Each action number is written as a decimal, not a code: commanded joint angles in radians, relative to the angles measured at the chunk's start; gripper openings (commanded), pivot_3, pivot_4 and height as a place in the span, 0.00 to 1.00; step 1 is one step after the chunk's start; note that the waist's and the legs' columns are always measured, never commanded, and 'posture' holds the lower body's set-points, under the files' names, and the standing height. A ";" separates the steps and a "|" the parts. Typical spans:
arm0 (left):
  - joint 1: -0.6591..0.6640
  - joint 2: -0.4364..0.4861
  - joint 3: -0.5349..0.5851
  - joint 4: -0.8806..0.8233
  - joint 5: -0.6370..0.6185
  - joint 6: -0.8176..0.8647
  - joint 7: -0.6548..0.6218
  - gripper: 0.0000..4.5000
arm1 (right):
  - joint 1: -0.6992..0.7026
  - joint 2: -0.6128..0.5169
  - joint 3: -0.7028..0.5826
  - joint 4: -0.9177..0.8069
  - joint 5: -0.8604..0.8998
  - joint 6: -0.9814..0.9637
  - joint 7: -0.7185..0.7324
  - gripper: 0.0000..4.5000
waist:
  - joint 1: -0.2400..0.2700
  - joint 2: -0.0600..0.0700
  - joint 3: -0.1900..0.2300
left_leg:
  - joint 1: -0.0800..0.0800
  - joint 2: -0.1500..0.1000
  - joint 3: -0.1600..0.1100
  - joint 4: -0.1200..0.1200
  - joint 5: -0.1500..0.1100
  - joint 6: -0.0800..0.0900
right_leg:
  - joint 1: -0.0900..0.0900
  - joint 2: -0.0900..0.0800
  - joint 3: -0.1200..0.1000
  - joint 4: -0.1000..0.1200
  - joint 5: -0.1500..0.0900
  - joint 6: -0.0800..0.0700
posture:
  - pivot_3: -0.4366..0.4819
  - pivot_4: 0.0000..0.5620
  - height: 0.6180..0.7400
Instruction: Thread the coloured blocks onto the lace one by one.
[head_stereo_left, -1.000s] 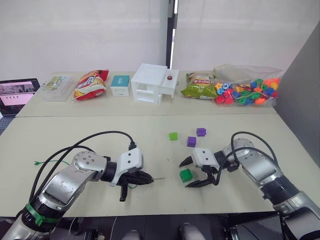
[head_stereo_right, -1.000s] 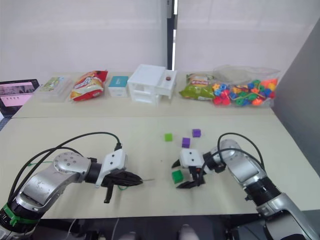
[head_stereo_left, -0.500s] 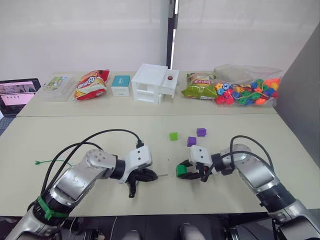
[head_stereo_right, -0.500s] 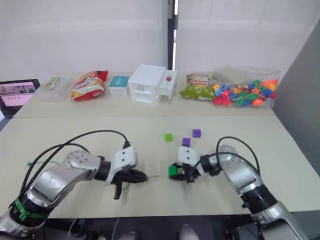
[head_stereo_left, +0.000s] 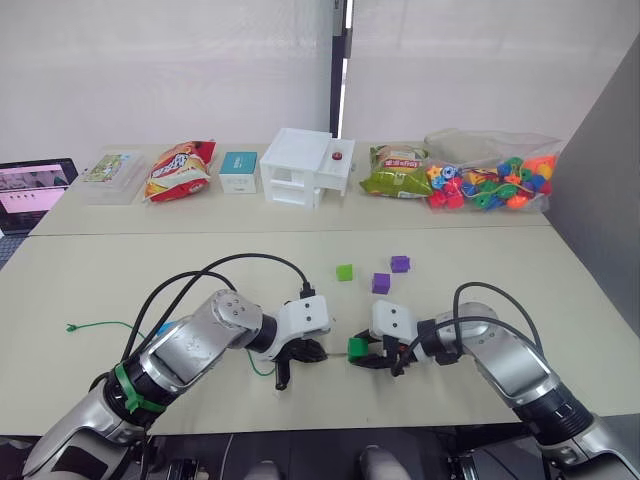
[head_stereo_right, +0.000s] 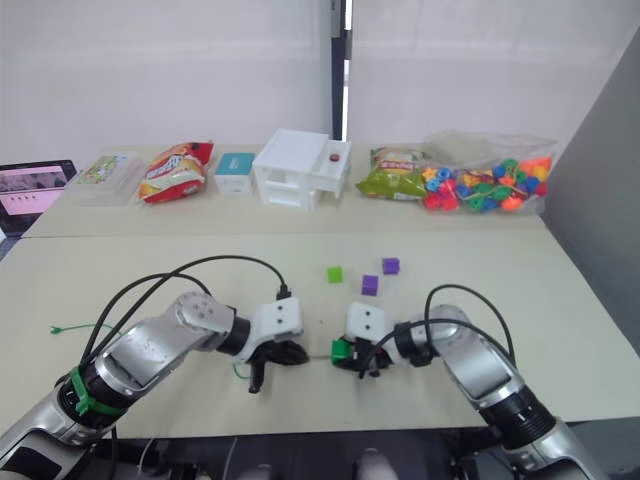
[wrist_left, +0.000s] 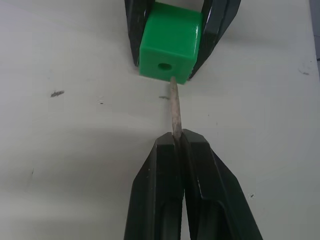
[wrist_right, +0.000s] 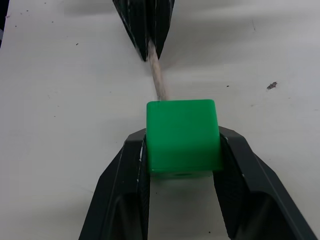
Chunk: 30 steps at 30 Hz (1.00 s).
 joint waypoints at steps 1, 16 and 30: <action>-0.024 -0.009 -0.001 -0.019 0.013 0.004 0.008 0.00 | 0.008 0.006 0.022 -0.043 -0.003 0.014 0.002 0.27 | 0.001 0.000 0.000 | 0.000 0.000 0.000 0.000 0.000 0.000 | 0.000 0.000 0.000 0.000 0.000 0.000 | 0.48 0.27 1.00; -0.076 -0.082 -0.012 -0.029 -0.002 0.047 0.023 0.00 | -0.020 0.027 0.030 -0.066 -0.007 0.055 0.013 0.27 | 0.003 0.000 0.000 | 0.000 0.000 0.000 0.000 0.000 0.000 | 0.001 0.000 0.000 0.000 0.000 0.000 | 0.48 0.27 1.00; -0.044 -0.012 0.025 -0.073 -0.039 0.074 -0.018 0.00 | 0.000 0.012 0.011 -0.037 -0.011 0.044 0.010 0.27 | 0.002 0.000 0.000 | 0.000 0.000 0.000 0.000 0.000 0.000 | 0.000 0.000 0.000 0.000 0.000 0.000 | 0.48 0.27 1.00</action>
